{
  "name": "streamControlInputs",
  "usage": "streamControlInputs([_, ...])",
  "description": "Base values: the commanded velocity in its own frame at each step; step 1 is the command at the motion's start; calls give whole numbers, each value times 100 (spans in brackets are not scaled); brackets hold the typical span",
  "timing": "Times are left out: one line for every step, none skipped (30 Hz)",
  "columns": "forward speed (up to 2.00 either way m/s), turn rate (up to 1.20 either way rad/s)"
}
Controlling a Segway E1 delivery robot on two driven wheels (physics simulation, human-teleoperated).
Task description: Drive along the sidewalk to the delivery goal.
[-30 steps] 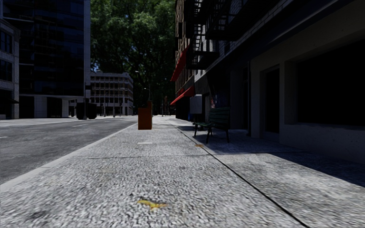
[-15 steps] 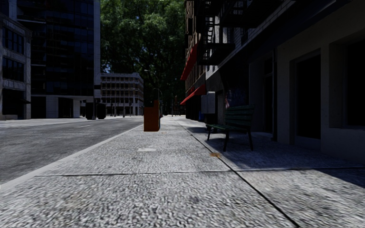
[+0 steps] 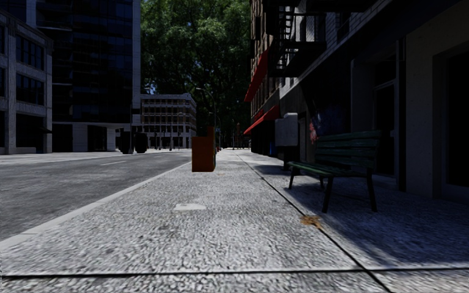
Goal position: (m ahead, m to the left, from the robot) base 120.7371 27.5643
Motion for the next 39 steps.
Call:
streamControlInputs([200,0])
streamControlInputs([200,0])
streamControlInputs([200,0])
streamControlInputs([200,0])
streamControlInputs([200,0])
streamControlInputs([200,0])
streamControlInputs([200,0])
streamControlInputs([200,0])
streamControlInputs([200,0])
streamControlInputs([200,0])
streamControlInputs([200,0])
streamControlInputs([200,0])
streamControlInputs([200,0])
streamControlInputs([200,0])
streamControlInputs([200,0])
streamControlInputs([200,0])
streamControlInputs([200,0])
streamControlInputs([200,0])
streamControlInputs([200,0])
streamControlInputs([200,0])
streamControlInputs([200,0])
streamControlInputs([200,0])
streamControlInputs([200,0])
streamControlInputs([200,0])
streamControlInputs([200,0])
streamControlInputs([200,0])
streamControlInputs([200,0])
streamControlInputs([200,0])
streamControlInputs([200,0])
streamControlInputs([200,0])
streamControlInputs([200,0])
streamControlInputs([200,0])
streamControlInputs([200,0])
streamControlInputs([200,0])
streamControlInputs([200,0])
streamControlInputs([200,0])
streamControlInputs([200,0])
streamControlInputs([200,0])
streamControlInputs([200,0])
